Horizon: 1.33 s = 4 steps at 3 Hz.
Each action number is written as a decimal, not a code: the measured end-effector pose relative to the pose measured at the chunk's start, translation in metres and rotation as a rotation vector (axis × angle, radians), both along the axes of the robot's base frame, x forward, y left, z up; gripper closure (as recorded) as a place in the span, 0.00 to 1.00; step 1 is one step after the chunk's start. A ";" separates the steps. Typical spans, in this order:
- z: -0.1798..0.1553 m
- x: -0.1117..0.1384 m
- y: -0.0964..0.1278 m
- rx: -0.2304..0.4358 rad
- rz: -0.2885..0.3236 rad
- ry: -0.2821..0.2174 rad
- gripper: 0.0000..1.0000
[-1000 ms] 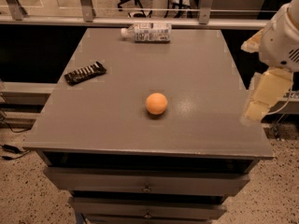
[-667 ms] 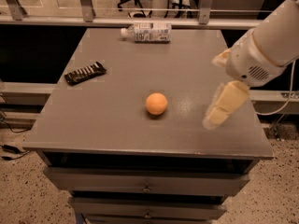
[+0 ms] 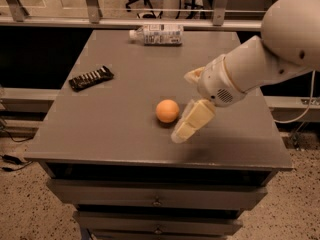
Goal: Move orange near blue plastic bottle
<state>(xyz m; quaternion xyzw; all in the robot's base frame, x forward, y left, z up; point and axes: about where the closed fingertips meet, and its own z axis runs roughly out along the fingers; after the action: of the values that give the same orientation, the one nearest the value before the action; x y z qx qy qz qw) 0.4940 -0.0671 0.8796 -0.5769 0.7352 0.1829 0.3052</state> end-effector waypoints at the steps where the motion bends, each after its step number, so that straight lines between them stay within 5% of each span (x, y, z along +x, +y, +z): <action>1: -0.012 0.005 0.024 0.062 0.017 -0.010 0.00; 3: -0.038 0.019 0.050 0.109 0.011 0.003 0.01; 4: -0.039 0.022 0.051 0.116 0.001 0.009 0.21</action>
Offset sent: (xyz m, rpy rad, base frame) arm 0.0215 0.0572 -0.0475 0.1266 0.0032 0.0199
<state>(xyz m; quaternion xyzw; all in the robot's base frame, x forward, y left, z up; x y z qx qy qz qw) 0.5157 -0.0166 0.8404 -0.5579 0.7245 0.2277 0.3347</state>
